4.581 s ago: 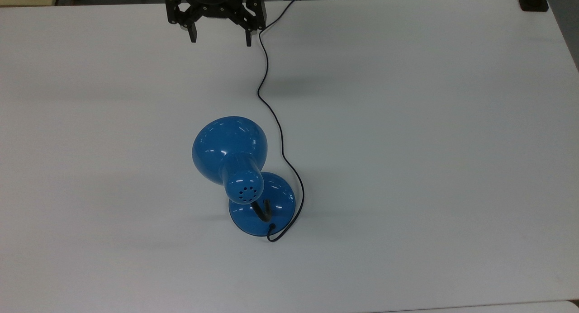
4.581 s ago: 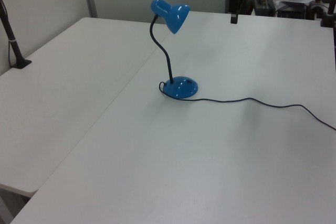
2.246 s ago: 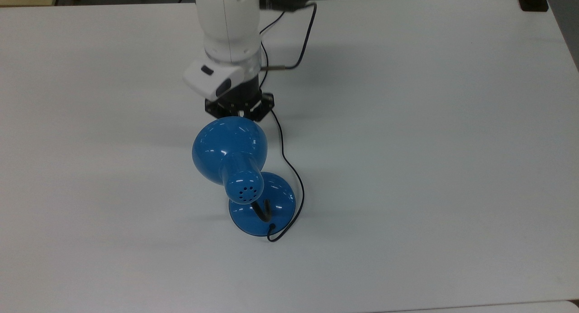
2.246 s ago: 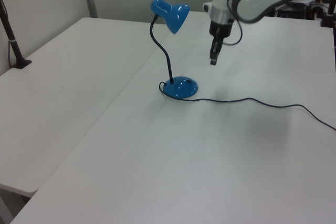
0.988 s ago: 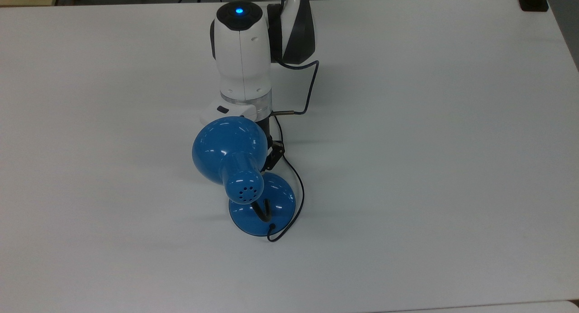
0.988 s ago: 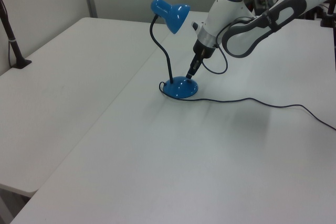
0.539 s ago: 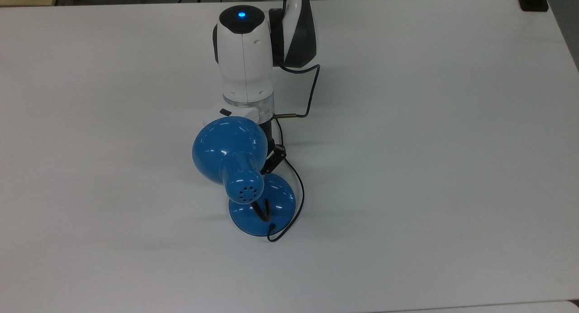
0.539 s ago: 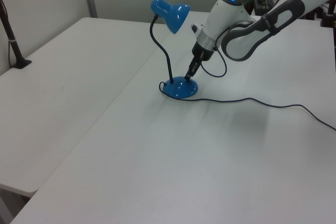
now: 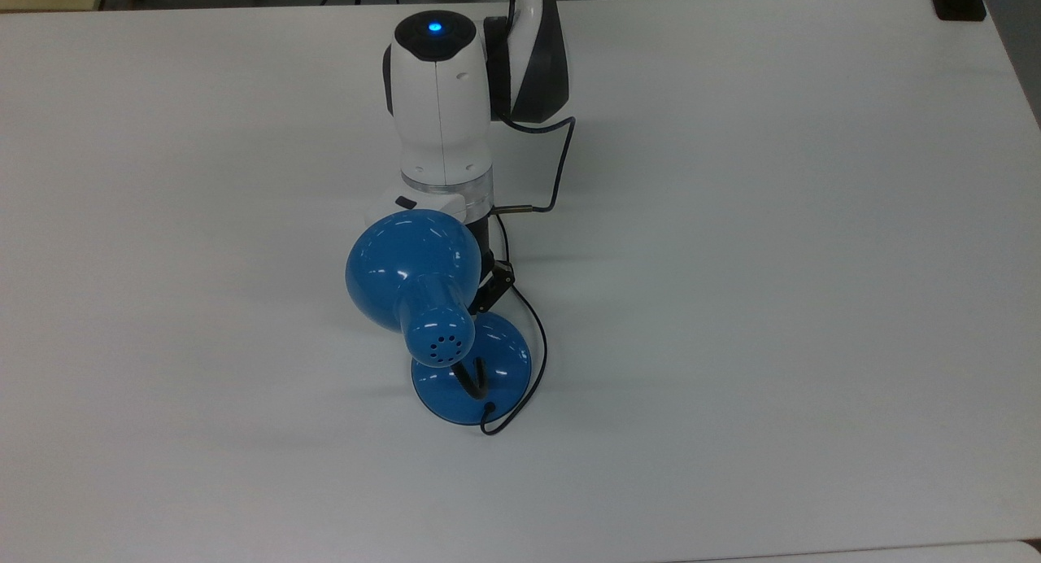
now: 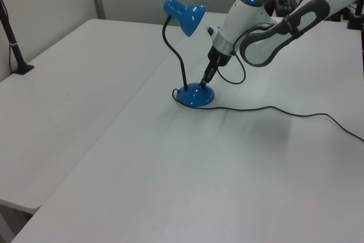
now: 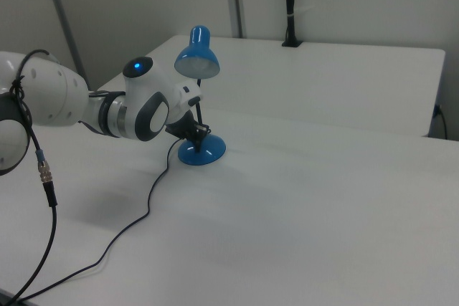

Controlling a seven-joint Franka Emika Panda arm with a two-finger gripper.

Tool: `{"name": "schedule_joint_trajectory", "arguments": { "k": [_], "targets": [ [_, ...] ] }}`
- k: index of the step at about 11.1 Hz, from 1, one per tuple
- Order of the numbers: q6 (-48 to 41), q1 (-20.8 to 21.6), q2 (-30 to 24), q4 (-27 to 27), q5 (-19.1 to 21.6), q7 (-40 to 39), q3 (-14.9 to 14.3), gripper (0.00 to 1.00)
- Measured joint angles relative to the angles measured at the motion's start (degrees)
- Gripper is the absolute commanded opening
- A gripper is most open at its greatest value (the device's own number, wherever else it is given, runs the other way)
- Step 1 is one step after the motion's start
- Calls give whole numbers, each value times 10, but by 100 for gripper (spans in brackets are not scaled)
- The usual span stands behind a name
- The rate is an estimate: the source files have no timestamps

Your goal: Turn on the lamp

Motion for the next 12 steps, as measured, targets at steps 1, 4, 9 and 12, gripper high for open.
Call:
{"name": "schedule_joint_trajectory", "arguments": {
  "k": [1,4,9,12],
  "targets": [
    [3,0,2,0,0,0,0,0],
    [7,0,3,0,0,0,0,0],
    [-60,-2,-30,-13,0,9,0,1],
    [-239,-2,-103,-25,0,17,0,2]
  ]
}}
